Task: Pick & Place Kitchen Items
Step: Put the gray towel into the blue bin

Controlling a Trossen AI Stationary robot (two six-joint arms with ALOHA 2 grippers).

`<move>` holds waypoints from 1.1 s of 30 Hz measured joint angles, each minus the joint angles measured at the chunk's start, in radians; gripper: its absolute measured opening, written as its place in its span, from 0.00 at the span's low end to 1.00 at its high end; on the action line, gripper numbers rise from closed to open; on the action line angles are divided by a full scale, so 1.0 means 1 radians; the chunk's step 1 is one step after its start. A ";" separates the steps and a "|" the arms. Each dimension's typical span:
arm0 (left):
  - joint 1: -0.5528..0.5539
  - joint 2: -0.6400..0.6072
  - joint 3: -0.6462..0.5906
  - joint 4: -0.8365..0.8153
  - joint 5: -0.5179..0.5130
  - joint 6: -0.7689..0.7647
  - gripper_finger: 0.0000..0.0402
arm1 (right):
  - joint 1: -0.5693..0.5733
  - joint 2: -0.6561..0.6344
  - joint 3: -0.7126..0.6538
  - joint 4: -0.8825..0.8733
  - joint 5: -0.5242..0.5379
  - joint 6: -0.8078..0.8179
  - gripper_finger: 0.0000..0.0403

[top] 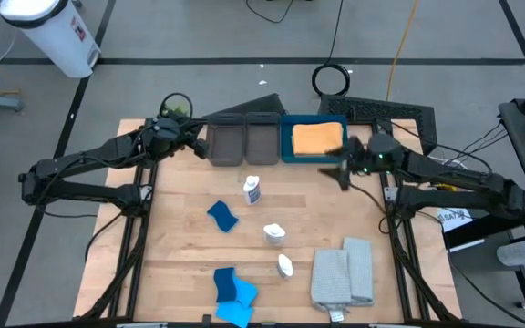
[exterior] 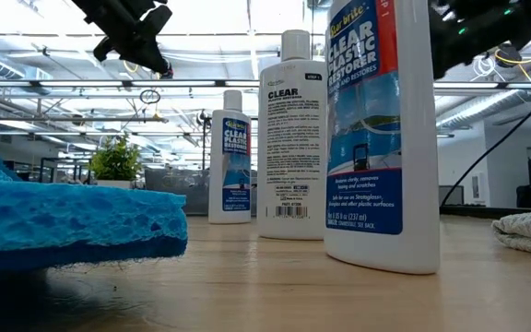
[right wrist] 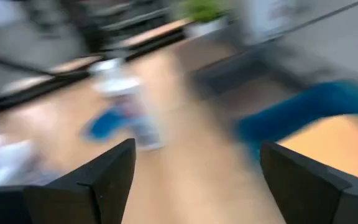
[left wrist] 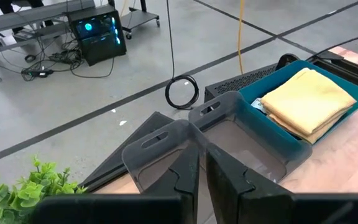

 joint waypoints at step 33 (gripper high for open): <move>-0.001 0.000 0.000 0.000 0.057 -0.124 0.08 | 0.530 0.731 0.004 -0.106 -0.440 0.169 0.66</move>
